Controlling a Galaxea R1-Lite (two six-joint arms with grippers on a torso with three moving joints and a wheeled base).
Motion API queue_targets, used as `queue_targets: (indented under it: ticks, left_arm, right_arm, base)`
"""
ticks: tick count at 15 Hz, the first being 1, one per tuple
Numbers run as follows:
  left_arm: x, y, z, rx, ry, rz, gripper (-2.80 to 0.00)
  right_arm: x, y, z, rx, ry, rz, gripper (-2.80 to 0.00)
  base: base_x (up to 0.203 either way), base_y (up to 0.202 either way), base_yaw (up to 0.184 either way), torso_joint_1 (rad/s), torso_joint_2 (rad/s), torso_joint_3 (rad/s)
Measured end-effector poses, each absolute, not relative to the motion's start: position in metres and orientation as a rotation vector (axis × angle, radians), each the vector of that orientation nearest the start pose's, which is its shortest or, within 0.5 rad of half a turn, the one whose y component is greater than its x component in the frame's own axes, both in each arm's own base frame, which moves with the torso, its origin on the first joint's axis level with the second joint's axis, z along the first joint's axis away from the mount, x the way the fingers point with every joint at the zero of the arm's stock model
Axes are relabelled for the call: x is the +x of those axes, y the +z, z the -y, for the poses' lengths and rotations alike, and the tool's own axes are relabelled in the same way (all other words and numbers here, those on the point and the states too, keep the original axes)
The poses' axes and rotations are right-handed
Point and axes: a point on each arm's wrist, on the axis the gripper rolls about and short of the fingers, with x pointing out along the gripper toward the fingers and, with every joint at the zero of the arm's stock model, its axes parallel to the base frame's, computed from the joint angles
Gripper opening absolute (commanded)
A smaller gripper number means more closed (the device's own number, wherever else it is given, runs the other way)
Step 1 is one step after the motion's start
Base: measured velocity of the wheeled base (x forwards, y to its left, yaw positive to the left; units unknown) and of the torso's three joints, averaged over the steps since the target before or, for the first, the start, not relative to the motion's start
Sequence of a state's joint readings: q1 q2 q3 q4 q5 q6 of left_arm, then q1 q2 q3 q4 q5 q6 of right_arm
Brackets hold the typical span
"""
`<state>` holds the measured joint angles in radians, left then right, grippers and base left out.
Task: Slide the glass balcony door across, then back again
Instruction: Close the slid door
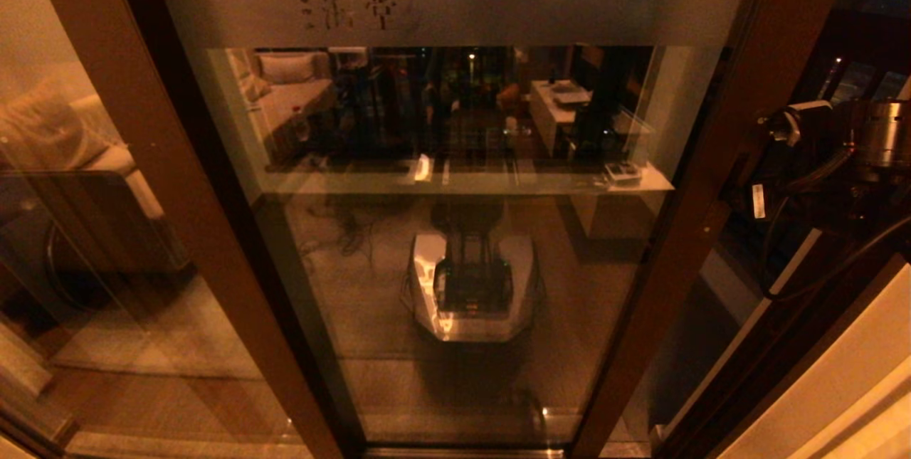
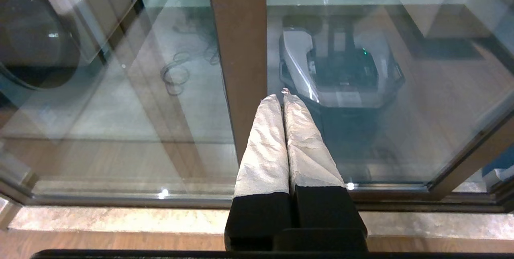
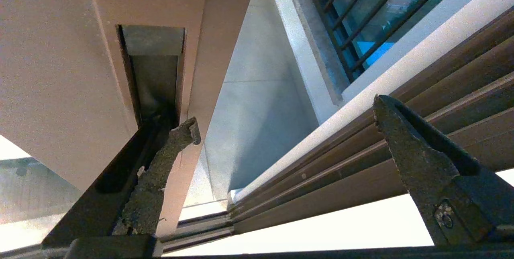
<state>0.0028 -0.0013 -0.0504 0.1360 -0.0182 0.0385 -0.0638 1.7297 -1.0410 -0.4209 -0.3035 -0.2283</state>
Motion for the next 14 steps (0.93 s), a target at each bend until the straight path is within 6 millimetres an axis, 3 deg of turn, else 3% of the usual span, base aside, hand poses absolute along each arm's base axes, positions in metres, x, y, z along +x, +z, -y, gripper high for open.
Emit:
queue_targets:
  ticks: [14]
  left_arm:
    - [-0.027,0.075,0.000,0.038,-0.017,-0.084,-2.80]
  right_arm:
    - [0.331,0.217,0.047,-0.248,-0.358,-0.306,0.00]
  base:
    - [0.000,0.000,0.000,0.000,0.00,0.000]
